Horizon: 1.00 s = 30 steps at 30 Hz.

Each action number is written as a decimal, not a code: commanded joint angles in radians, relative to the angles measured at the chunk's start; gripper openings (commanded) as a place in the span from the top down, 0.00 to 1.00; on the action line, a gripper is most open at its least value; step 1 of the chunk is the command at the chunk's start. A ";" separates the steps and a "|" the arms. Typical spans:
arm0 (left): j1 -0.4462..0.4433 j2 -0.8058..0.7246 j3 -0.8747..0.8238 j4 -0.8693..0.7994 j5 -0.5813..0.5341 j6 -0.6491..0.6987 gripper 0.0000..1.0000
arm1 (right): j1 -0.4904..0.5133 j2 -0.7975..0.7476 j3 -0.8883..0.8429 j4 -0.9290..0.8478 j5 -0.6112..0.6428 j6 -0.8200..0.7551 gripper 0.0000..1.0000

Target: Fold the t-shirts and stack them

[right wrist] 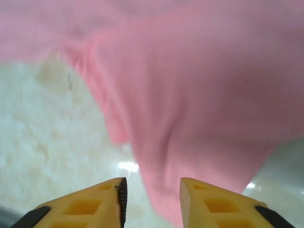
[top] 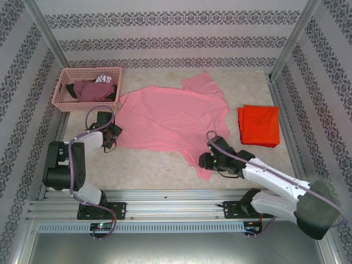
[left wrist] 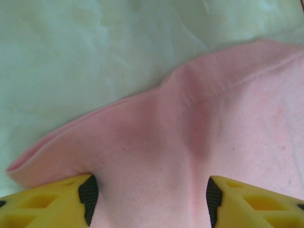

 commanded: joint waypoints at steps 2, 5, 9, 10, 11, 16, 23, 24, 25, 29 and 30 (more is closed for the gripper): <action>0.018 0.093 -0.007 0.013 0.051 -0.031 0.46 | -0.175 0.047 0.046 0.064 -0.012 -0.065 0.64; 0.019 0.115 0.001 0.024 0.059 -0.040 0.67 | -0.214 0.096 0.078 0.100 -0.008 -0.094 0.63; 0.019 0.104 -0.010 0.027 0.070 -0.042 0.91 | -0.288 0.231 0.125 0.157 0.025 -0.115 0.62; 0.019 0.095 -0.015 0.024 0.073 -0.042 0.94 | -0.317 0.283 0.152 0.168 0.009 -0.122 0.62; 0.018 0.085 -0.019 0.017 0.077 -0.040 0.96 | -0.335 0.329 0.179 0.179 -0.003 -0.127 0.62; 0.016 -0.029 -0.074 -0.055 0.063 -0.030 0.98 | -0.388 0.559 0.336 0.202 -0.007 -0.172 0.60; -0.033 -0.196 -0.163 -0.176 0.042 -0.037 0.98 | -0.428 0.788 0.534 0.152 -0.004 -0.190 0.60; -0.042 -0.217 -0.181 -0.184 0.040 -0.049 0.98 | -0.434 0.812 0.569 0.136 -0.003 -0.192 0.60; -0.047 -0.237 -0.200 -0.186 0.041 -0.065 0.97 | -0.442 0.836 0.602 0.122 -0.002 -0.197 0.60; -0.059 -0.318 -0.249 -0.212 0.029 -0.108 0.97 | -0.485 0.925 0.717 0.090 -0.034 -0.220 0.59; -0.061 -0.334 -0.257 -0.217 0.029 -0.112 0.96 | -0.494 0.942 0.743 0.088 -0.051 -0.225 0.59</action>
